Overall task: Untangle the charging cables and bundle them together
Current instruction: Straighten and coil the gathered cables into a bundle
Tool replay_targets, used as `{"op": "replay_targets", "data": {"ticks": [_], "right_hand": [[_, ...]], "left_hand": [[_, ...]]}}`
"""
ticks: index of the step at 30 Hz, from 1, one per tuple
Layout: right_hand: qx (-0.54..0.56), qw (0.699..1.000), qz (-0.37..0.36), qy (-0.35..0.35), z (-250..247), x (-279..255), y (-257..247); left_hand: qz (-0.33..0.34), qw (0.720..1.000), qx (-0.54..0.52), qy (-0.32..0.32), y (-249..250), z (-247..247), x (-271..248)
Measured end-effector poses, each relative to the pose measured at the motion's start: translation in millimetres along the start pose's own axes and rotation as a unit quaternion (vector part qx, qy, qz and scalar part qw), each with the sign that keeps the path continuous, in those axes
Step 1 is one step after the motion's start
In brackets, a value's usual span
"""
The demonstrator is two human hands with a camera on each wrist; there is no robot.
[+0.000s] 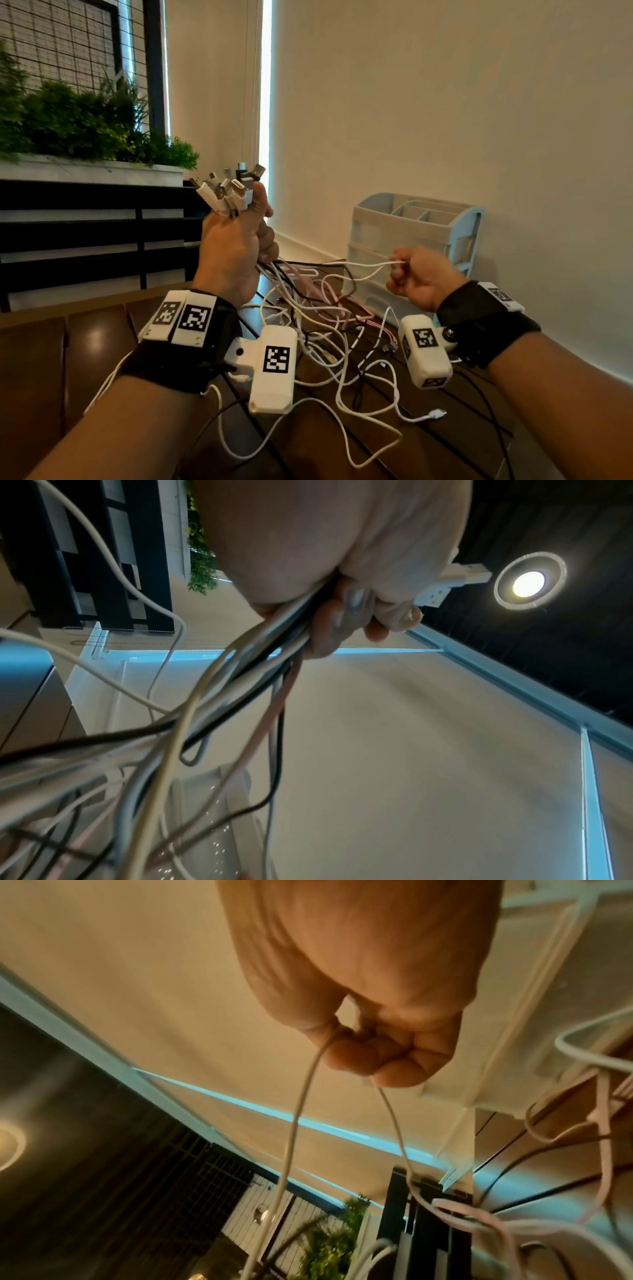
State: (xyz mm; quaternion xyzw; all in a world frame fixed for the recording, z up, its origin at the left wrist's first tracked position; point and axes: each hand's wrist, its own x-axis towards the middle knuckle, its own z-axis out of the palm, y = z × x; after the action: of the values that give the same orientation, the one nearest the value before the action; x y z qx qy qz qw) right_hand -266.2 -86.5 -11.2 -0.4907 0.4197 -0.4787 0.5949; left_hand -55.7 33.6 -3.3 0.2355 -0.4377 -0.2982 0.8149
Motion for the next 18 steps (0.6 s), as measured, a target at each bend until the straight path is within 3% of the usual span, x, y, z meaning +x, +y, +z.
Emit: {"op": "replay_targets", "data": {"ticks": [2,6,9,11,15,18], "right_hand": [[-0.057,0.998,-0.011,-0.009,-8.1,-1.4,0.6],[-0.131,0.982,-0.006,-0.139,-18.6,-4.5,4.9],[-0.296,0.942,-0.033,-0.157,-24.4,-3.5,10.0],[-0.436,0.892,-0.061,-0.105,-29.4,-0.1,15.9],[-0.629,0.774,-0.032,-0.061,-27.8,2.7,17.9],[-0.736,0.659,-0.151,-0.031,-5.6,-8.9,4.0]], "left_hand": [[0.002,1.000,-0.004,0.010,4.7,-4.8,2.3],[0.002,1.000,-0.013,0.029,6.9,-7.0,3.5],[0.005,1.000,-0.015,0.025,7.9,-6.1,4.0],[0.002,1.000,-0.016,0.026,8.4,-5.9,3.7],[-0.003,1.000,-0.011,0.029,4.0,-3.5,1.3],[0.004,1.000,-0.008,0.007,-3.2,6.2,-2.7]]}}
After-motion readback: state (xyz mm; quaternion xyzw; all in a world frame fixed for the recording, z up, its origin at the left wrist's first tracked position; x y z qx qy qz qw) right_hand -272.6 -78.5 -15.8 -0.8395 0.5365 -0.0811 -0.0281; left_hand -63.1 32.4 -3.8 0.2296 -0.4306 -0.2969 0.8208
